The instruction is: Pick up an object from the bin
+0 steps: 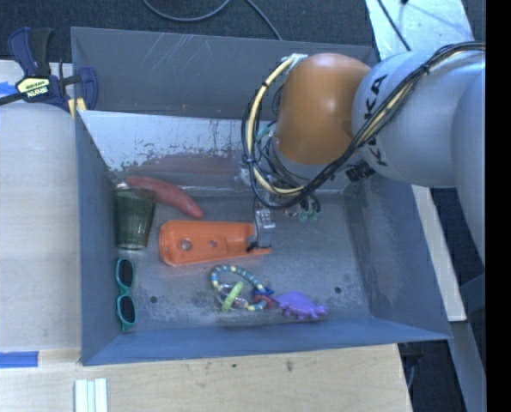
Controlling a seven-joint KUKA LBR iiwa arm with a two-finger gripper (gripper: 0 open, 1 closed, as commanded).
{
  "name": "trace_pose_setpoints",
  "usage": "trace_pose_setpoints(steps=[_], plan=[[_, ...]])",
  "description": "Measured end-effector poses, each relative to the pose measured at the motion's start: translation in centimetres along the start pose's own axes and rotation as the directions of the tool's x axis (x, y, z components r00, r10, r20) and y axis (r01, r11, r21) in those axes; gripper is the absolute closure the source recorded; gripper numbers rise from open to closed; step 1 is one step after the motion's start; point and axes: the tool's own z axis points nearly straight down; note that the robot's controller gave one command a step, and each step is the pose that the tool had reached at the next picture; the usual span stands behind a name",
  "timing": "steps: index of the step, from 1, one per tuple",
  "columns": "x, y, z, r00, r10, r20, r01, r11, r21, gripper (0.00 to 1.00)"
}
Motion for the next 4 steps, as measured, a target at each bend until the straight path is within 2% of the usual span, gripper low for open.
trace_pose_setpoints(steps=[1, 2, 3, 4], plan=[[-0.4, 1.6, 1.3, 1.000, -0.016, -0.009, 0.016, 1.000, 0.000, 0.00], [-0.3, 1.6, -0.3, 1.000, 0.003, 0.003, -0.003, 1.000, -0.001, 0.00], [-0.1, 1.6, 5.8, 0.998, 0.069, 0.000, -0.069, 0.998, -0.001, 0.00], [-0.6, 1.8, 8.2, 0.995, 0.101, 0.020, -0.101, 0.995, -0.003, 1.00]])
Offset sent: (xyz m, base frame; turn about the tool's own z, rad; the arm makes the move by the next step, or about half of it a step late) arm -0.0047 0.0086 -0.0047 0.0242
